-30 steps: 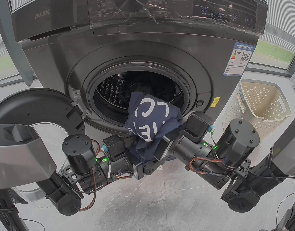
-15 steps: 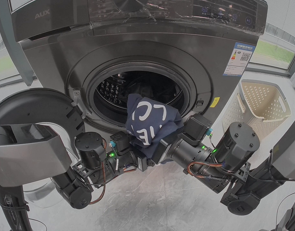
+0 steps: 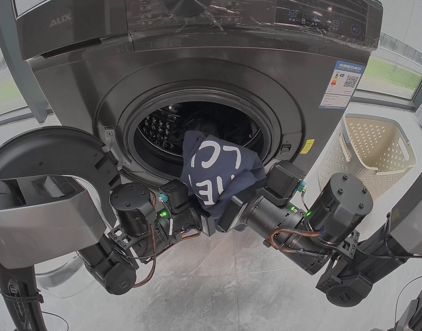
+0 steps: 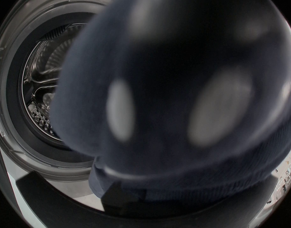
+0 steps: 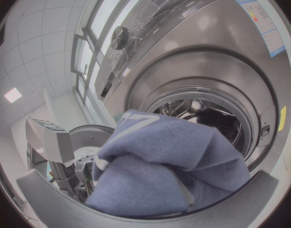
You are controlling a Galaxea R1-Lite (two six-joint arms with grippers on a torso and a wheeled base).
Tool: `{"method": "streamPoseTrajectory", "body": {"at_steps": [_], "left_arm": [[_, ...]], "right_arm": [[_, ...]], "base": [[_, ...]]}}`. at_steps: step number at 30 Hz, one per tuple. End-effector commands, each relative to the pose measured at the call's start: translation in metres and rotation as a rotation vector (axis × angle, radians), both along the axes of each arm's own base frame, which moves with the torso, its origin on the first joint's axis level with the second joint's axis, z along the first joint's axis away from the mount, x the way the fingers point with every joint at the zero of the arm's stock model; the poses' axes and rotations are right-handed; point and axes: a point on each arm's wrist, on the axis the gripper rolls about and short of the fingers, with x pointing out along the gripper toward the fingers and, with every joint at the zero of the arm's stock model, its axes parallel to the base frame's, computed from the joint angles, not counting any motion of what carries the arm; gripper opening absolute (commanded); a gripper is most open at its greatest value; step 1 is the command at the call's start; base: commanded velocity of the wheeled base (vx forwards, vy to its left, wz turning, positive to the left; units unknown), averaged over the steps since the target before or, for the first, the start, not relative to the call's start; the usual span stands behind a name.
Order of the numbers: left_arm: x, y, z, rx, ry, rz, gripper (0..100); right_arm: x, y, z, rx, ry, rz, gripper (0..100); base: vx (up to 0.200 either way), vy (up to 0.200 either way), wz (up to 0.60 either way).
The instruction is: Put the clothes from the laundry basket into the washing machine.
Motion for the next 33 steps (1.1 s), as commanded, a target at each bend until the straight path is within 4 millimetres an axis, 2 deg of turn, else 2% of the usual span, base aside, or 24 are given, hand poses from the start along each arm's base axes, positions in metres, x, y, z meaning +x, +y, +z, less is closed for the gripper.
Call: {"method": "streamPoseTrajectory", "body": {"at_steps": [1, 5, 11, 12, 18, 24, 28, 29, 33], "left_arm": [[-0.006, 0.003, 0.011, -0.014, -0.017, -0.003, 0], [-0.026, 0.006, 0.018, -0.010, -0.008, -0.032, 0], [-0.040, 0.007, 0.006, 0.039, 0.034, -0.051, 0], [-0.043, 0.009, 0.002, 0.052, 0.051, -0.053, 100], [-0.063, 0.018, -0.017, 0.129, 0.128, -0.078, 100], [-0.079, 0.018, -0.014, 0.168, 0.100, -0.122, 100], [-0.075, 0.018, -0.002, 0.134, 0.059, -0.108, 100], [-0.068, 0.015, 0.009, 0.095, 0.027, -0.093, 100], [-0.053, 0.014, 0.025, 0.043, -0.041, -0.060, 100]], "right_arm": [[0.003, -0.003, 0.001, 0.008, 0.003, -0.011, 0], [0.011, -0.009, 0.004, 0.016, -0.002, -0.039, 0], [0.022, -0.008, 0.014, 0.048, -0.030, -0.059, 0], [0.023, -0.007, 0.016, 0.055, -0.037, -0.061, 0], [0.034, -0.009, 0.013, 0.052, -0.039, -0.086, 0], [0.042, -0.012, 0.017, 0.055, -0.043, -0.108, 0], [0.043, -0.013, 0.015, 0.048, -0.037, -0.112, 0], [0.043, -0.013, 0.015, 0.047, -0.036, -0.112, 0], [0.039, -0.010, 0.013, 0.041, -0.031, -0.100, 0]], "base": [[0.000, 0.000, 0.00], [0.000, 0.000, 0.00], [0.000, 0.000, 0.00], [0.000, 0.000, 0.00], [0.000, 0.000, 0.00], [0.000, 0.000, 0.00], [0.000, 0.000, 0.00], [0.000, 0.000, 0.00], [0.000, 0.000, 0.00]]}}
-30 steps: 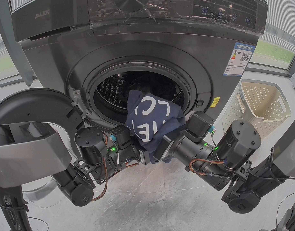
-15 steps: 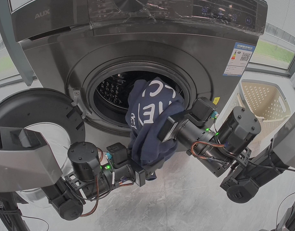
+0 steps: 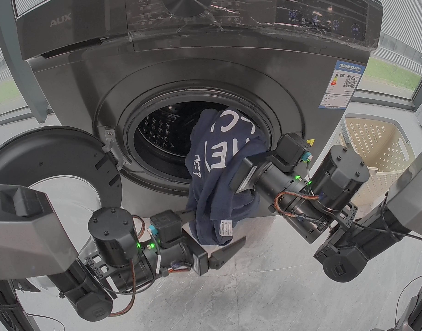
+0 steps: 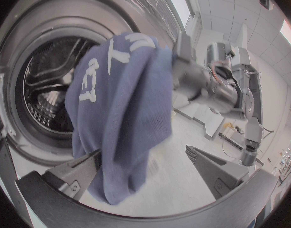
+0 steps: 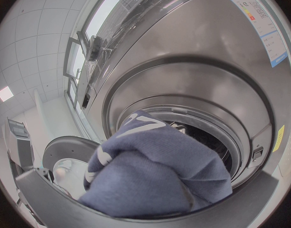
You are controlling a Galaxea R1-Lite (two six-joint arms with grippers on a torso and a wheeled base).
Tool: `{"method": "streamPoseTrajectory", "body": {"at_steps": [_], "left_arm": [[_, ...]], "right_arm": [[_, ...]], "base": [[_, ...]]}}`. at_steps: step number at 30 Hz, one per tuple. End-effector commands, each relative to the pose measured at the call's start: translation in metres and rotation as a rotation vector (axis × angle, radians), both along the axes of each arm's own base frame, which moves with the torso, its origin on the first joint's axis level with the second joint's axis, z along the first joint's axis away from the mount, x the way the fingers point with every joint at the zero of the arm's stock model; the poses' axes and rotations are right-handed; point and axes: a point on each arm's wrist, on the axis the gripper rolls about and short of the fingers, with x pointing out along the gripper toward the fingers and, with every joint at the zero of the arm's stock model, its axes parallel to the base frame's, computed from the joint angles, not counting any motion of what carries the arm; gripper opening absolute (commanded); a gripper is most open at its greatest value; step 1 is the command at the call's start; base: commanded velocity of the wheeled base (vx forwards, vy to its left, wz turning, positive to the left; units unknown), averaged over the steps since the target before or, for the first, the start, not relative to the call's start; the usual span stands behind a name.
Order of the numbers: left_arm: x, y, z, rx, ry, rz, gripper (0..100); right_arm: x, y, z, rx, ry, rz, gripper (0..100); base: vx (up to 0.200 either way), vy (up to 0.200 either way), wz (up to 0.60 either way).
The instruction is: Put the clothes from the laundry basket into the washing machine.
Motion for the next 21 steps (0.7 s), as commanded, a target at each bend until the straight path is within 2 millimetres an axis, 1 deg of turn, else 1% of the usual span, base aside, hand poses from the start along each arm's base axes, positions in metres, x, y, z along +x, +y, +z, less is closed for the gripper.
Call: {"method": "streamPoseTrajectory", "body": {"at_steps": [1, 7, 11, 15, 17, 21], "left_arm": [[0.017, 0.000, 0.025, -0.077, -0.089, 0.038, 100], [0.020, -0.006, 0.021, -0.076, -0.085, 0.029, 100], [0.027, -0.014, 0.019, -0.083, -0.092, 0.026, 100], [0.034, -0.019, 0.012, -0.077, -0.085, 0.029, 100], [0.040, -0.023, 0.004, -0.068, -0.074, 0.032, 100], [0.048, -0.027, 0.003, -0.076, -0.083, 0.037, 100]], "right_arm": [[-0.003, 0.003, -0.003, -0.009, 0.008, 0.011, 0], [-0.004, 0.003, -0.004, -0.013, 0.010, 0.013, 0], [-0.006, 0.004, -0.004, -0.014, 0.011, 0.018, 0], [-0.012, 0.008, -0.006, -0.022, 0.019, 0.035, 0], [-0.018, 0.011, -0.008, -0.026, 0.023, 0.053, 0], [-0.024, 0.015, -0.008, -0.026, 0.023, 0.073, 0]], "base": [[0.000, 0.000, 0.00], [0.000, 0.000, 0.00], [0.000, 0.000, 0.00], [0.000, 0.000, 0.00], [0.000, 0.000, 0.00], [0.000, 0.000, 0.00]]}}
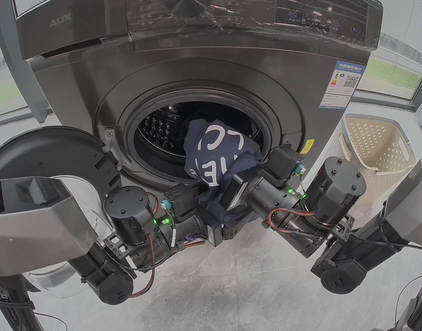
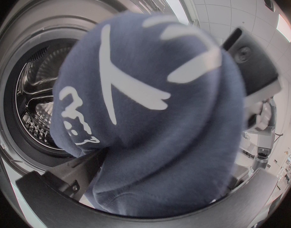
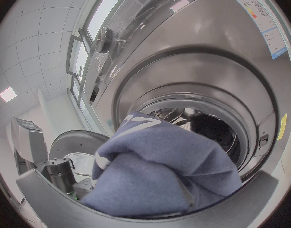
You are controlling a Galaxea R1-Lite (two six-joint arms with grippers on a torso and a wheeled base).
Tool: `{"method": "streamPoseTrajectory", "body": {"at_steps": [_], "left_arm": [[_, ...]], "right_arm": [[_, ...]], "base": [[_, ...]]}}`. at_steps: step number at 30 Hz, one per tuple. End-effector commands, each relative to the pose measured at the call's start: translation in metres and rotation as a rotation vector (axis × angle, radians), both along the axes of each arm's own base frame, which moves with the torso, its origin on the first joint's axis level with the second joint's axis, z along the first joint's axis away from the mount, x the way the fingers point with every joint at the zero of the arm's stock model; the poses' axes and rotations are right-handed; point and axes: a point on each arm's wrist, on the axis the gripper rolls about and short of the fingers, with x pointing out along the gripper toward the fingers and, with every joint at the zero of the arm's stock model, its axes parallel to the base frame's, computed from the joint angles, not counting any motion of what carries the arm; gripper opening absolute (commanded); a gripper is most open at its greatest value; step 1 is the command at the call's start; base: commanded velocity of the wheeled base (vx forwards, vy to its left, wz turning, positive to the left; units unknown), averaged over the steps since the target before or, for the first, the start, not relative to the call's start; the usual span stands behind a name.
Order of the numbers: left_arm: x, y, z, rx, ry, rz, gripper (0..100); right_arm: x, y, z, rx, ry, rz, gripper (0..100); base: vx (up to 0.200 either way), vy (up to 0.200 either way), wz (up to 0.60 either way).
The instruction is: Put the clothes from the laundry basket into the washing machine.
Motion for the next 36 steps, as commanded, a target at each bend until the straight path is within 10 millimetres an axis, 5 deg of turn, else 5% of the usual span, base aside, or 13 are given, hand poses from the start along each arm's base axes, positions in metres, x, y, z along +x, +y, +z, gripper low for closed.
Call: {"method": "streamPoseTrajectory", "body": {"at_steps": [1, 5, 6, 18, 29, 36], "left_arm": [[0.010, -0.006, -0.010, 0.005, 0.008, 0.004, 100], [0.017, -0.009, -0.010, -0.004, -0.002, 0.021, 100], [0.019, -0.009, -0.010, -0.007, -0.005, 0.029, 0], [0.035, -0.003, 0.009, -0.089, -0.040, 0.088, 0], [-0.003, 0.022, 0.043, -0.141, -0.033, 0.072, 0], [-0.010, 0.029, 0.046, -0.159, -0.009, 0.075, 0]], "right_arm": [[-0.007, 0.004, 0.001, 0.002, -0.002, 0.022, 0], [-0.007, 0.004, 0.000, 0.001, 0.001, 0.023, 0], [-0.007, 0.004, 0.000, 0.002, 0.002, 0.023, 0], [-0.003, -0.002, -0.001, 0.006, 0.004, 0.006, 0], [0.019, -0.039, -0.011, -0.025, 0.042, -0.111, 0], [0.012, -0.039, -0.025, -0.030, 0.078, -0.093, 0]], "base": [[0.000, 0.000, 0.00], [0.000, 0.000, 0.00], [0.000, 0.000, 0.00], [0.000, 0.000, 0.00], [0.000, 0.000, 0.00], [0.000, 0.000, 0.00]]}}
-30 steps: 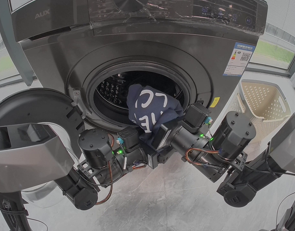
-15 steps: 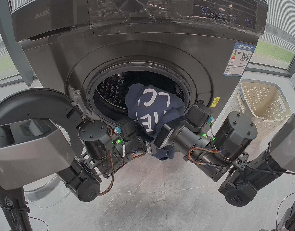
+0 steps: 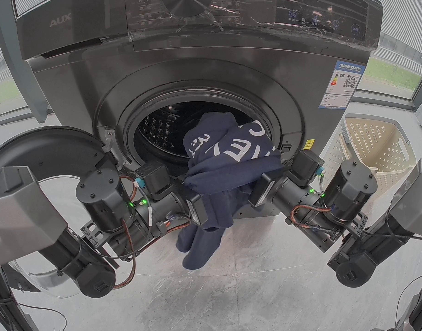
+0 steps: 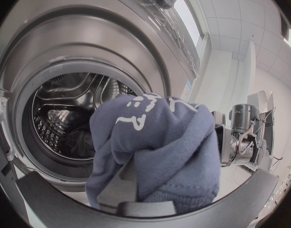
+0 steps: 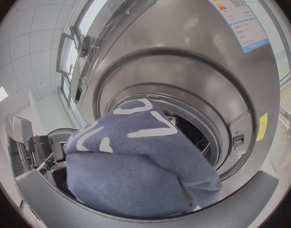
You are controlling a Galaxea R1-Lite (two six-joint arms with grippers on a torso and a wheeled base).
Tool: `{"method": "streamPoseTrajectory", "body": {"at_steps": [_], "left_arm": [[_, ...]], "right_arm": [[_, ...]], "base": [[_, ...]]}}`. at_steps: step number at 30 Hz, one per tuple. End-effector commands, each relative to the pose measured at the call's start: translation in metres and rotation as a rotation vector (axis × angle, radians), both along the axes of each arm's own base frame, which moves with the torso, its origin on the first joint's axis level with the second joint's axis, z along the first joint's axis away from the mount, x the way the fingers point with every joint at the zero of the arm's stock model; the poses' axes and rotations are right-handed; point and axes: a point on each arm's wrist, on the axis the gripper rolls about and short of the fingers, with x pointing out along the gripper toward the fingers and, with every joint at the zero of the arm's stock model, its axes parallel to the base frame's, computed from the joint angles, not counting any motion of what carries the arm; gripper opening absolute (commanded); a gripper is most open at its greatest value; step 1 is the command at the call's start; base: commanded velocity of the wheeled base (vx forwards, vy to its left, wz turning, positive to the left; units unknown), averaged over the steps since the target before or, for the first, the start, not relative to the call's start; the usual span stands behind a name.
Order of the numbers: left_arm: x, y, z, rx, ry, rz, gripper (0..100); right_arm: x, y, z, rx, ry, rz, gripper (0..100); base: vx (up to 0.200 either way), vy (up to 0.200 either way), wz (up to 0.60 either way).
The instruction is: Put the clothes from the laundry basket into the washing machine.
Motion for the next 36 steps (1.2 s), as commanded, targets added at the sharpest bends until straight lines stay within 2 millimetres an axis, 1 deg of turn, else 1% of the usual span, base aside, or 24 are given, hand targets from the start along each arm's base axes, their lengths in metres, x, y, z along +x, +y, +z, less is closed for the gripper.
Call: {"method": "streamPoseTrajectory", "body": {"at_steps": [1, 2, 3, 6, 10, 15, 16, 18, 19, 20, 22, 23, 25, 26, 27, 29, 30, 32, 34, 36], "left_arm": [[-0.007, 0.006, 0.009, -0.017, -0.016, 0.003, 0], [-0.007, 0.006, 0.009, -0.017, -0.016, 0.003, 0], [-0.007, 0.005, 0.009, -0.015, -0.013, 0.000, 0], [-0.008, 0.004, 0.008, -0.015, -0.011, 0.002, 0], [-0.008, 0.004, 0.007, -0.015, -0.007, 0.014, 0], [-0.009, 0.004, 0.009, -0.018, -0.009, 0.016, 0], [-0.010, 0.004, 0.010, -0.020, -0.011, 0.016, 0], [-0.013, 0.007, 0.013, -0.026, -0.014, 0.023, 0], [-0.013, 0.007, 0.013, -0.026, -0.014, 0.023, 0], [-0.020, 0.012, 0.017, -0.032, -0.017, 0.038, 0], [-0.027, 0.015, 0.019, -0.038, -0.014, 0.043, 0], [-0.037, 0.022, 0.024, -0.053, -0.009, 0.064, 0], [-0.048, 0.031, 0.031, -0.091, 0.006, 0.088, 0], [-0.053, 0.034, 0.033, -0.103, 0.008, 0.090, 0], [-0.053, 0.034, 0.033, -0.103, 0.008, 0.090, 0], [-0.070, 0.046, 0.040, -0.122, 0.001, 0.084, 0], [-0.070, 0.046, 0.040, -0.122, 0.001, 0.084, 0], [-0.082, 0.056, 0.041, -0.122, 0.001, 0.089, 0], [-0.087, 0.060, 0.043, -0.133, -0.003, 0.084, 0], [-0.087, 0.061, 0.045, -0.139, -0.007, 0.089, 0]], "right_arm": [[-0.004, 0.002, -0.011, -0.022, 0.032, 0.012, 0], [-0.004, 0.003, -0.012, -0.023, 0.033, 0.014, 0], [-0.008, 0.009, -0.010, -0.020, 0.026, 0.036, 0], [-0.014, 0.016, -0.010, -0.018, 0.026, 0.063, 0], [-0.021, 0.021, -0.010, -0.018, 0.028, 0.094, 0], [-0.025, 0.021, -0.004, -0.008, 0.014, 0.098, 0], [-0.029, 0.019, -0.002, -0.007, 0.015, 0.105, 100], [-0.041, 0.013, -0.006, -0.041, 0.031, 0.119, 100], [-0.041, 0.013, -0.006, -0.041, 0.031, 0.119, 100], [-0.054, 0.001, -0.016, -0.107, 0.056, 0.129, 100], [-0.064, -0.006, -0.023, -0.160, 0.072, 0.148, 100], [-0.081, -0.018, -0.037, -0.236, 0.106, 0.196, 100], [-0.098, -0.028, -0.047, -0.290, 0.145, 0.237, 100], [-0.103, -0.031, -0.048, -0.303, 0.154, 0.249, 100], [-0.103, -0.031, -0.048, -0.303, 0.154, 0.249, 100], [-0.112, -0.043, -0.048, -0.315, 0.163, 0.254, 100], [-0.112, -0.043, -0.048, -0.315, 0.163, 0.254, 100], [-0.114, -0.049, -0.042, -0.293, 0.150, 0.263, 100], [-0.109, -0.050, -0.038, -0.275, 0.137, 0.262, 100], [-0.100, -0.057, -0.037, -0.272, 0.134, 0.225, 100]], "base": [[0.000, 0.000, 0.00], [0.000, 0.000, 0.00], [0.000, 0.000, 0.00], [0.000, 0.000, 0.00], [0.000, 0.000, 0.00], [0.000, 0.000, 0.00], [0.000, 0.000, 0.00], [0.000, 0.000, 0.00], [0.000, 0.000, 0.00], [0.000, 0.000, 0.00], [0.000, 0.000, 0.00], [0.000, 0.000, 0.00], [0.000, 0.000, 0.00], [0.000, 0.000, 0.00], [0.000, 0.000, 0.00], [0.000, 0.000, 0.00], [0.000, 0.000, 0.00], [0.000, 0.000, 0.00], [0.000, 0.000, 0.00], [0.000, 0.000, 0.00]]}}
